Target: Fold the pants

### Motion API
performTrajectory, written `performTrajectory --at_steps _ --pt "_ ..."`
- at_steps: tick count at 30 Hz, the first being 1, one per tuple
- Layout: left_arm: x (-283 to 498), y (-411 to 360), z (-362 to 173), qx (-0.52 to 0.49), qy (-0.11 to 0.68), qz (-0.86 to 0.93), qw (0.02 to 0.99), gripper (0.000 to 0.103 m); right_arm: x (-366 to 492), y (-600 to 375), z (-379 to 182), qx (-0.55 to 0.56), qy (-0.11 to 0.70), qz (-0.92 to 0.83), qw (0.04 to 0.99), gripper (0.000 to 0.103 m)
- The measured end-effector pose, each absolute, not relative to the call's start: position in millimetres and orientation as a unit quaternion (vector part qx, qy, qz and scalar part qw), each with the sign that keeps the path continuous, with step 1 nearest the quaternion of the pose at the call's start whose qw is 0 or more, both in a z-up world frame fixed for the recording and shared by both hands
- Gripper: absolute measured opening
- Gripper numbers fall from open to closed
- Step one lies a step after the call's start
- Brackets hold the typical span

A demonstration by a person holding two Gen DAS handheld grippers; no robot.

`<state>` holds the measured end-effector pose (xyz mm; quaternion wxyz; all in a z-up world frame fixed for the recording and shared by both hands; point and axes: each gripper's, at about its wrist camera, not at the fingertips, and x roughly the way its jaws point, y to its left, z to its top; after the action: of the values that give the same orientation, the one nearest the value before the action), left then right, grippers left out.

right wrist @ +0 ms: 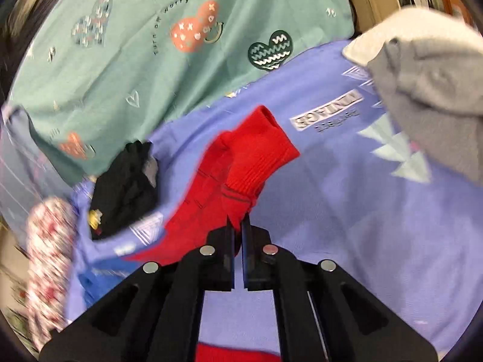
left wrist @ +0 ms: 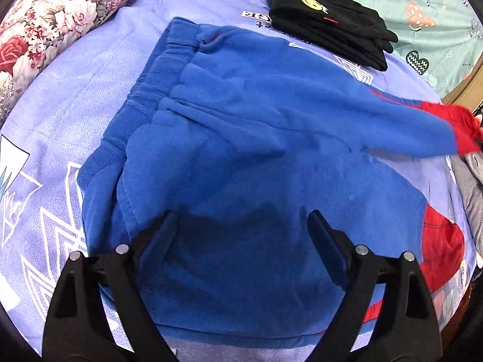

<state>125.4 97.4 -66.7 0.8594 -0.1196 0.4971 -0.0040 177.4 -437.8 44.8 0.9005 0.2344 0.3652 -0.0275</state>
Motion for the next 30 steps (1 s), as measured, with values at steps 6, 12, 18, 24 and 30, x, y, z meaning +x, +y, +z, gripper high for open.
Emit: performTrajectory --at_steps 6,12,18,24,30 --pt "121.0 109.2 -52.6 -0.14 0.5 -0.024 0.855 0.089 193.6 -448.4 -47.9 0.18 0.519 -0.083 0.832 0.033" --pt "115.3 132.0 -12.2 -0.106 0.448 -0.005 0.888 0.093 179.2 -443.3 -5.9 0.128 0.404 -0.152 0.893 0.047" --pt "129.6 146.8 -13.3 -0.128 0.447 0.026 0.885 0.093 230.6 -377.2 -32.0 0.034 0.467 -0.036 0.883 0.042" --pt "144.3 130.1 -31.4 -0.101 0.471 0.018 0.876 0.093 264.7 -344.6 -65.2 0.036 0.525 0.045 0.849 0.019" --pt "178.4 133.7 -17.2 -0.044 0.465 0.033 0.884 0.093 283.5 -353.0 -48.3 0.047 0.481 -0.026 0.875 0.014"
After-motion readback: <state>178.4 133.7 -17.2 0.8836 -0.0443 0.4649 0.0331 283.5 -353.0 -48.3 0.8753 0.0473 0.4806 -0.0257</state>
